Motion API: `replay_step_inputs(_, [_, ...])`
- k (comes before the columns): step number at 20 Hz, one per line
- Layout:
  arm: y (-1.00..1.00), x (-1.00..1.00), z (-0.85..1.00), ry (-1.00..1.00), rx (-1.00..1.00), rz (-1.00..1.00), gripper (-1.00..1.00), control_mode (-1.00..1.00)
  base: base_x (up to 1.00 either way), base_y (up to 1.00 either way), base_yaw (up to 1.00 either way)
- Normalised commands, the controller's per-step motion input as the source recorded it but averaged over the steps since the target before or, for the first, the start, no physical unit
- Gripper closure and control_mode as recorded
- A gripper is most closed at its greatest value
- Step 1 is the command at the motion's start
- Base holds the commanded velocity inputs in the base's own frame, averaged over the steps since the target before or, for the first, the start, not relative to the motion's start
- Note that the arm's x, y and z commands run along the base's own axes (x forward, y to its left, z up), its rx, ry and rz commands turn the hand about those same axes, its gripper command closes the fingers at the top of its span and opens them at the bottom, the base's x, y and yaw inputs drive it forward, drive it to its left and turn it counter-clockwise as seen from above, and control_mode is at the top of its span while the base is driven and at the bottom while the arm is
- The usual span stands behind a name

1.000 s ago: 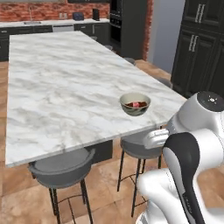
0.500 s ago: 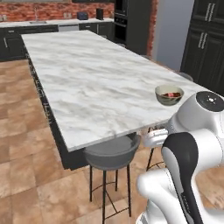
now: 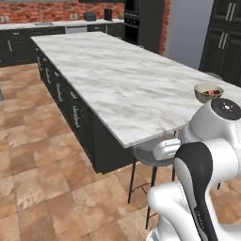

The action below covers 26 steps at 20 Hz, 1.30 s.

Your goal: Open the fridge, grab two sodas, and place both sodas inside the bowl with ice on the dining counter.

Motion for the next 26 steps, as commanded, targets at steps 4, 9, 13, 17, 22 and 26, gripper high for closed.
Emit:
replay_step_inputs(4, [0.00,0.00,0.00,0.00,0.00,0.00,-1.00,1.00,0.22,1.00,-0.17])
replay_step_inputs(9, [0.00,0.00,0.00,0.00,0.00,0.00,-1.00,1.00,0.75,1.00,-0.07])
replay_step_inputs(13, [0.00,0.00,0.00,0.00,0.00,0.00,-1.00,1.00,1.00,0.96,0.00])
replay_step_inputs(17, [0.00,0.00,0.00,0.00,0.00,0.00,-1.00,1.00,1.00,0.63,0.01])
replay_step_inputs(22, [0.00,0.00,0.00,0.00,0.00,0.00,-1.00,1.00,1.00,0.19,0.03])
replay_step_inputs(26, [0.00,0.00,0.00,0.00,0.00,0.00,-1.00,1.00,1.00,0.01,0.06])
